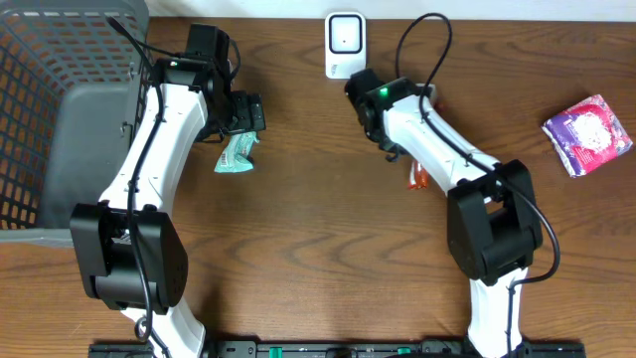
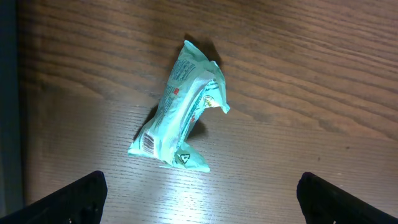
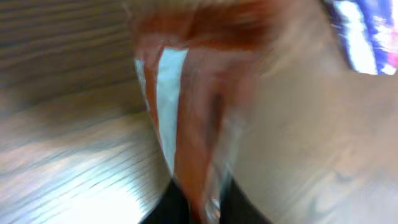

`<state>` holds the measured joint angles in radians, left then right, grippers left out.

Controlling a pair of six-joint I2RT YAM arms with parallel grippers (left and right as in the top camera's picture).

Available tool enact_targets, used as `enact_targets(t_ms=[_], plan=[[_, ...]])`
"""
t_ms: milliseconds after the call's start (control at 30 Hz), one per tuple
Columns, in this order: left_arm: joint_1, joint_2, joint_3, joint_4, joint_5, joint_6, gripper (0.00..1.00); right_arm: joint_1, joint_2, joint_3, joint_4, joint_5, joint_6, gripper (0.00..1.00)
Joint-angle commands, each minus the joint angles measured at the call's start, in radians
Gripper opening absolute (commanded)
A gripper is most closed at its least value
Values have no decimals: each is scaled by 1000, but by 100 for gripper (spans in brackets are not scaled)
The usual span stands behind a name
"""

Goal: Scan the item barcode

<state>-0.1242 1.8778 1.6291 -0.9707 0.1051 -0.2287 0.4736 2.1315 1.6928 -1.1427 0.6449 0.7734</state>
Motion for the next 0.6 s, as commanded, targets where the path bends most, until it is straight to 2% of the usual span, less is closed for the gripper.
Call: enact_targets(t_ms=[0, 33, 67, 167, 200, 433, 567], plan=[[3, 7, -4, -5, -10, 6, 98, 55, -3, 0, 28, -91, -77, 40], [3, 7, -4, -5, -10, 6, 98, 67, -4, 2, 33, -98, -90, 49], [3, 7, -4, -5, -10, 6, 98, 77, -6, 10, 31, -98, -92, 51], [3, 7, -4, -5, -10, 6, 98, 94, -11, 58, 8, -98, -128, 81], [3, 7, -4, -5, -10, 6, 98, 96, -11, 82, -7, -98, -141, 85], [3, 7, -4, -5, -10, 7, 98, 97, -11, 297, -149, -125, -214, 89], [3, 7, -4, -5, -10, 6, 98, 97, -11, 356, -174, -174, -253, 99]])
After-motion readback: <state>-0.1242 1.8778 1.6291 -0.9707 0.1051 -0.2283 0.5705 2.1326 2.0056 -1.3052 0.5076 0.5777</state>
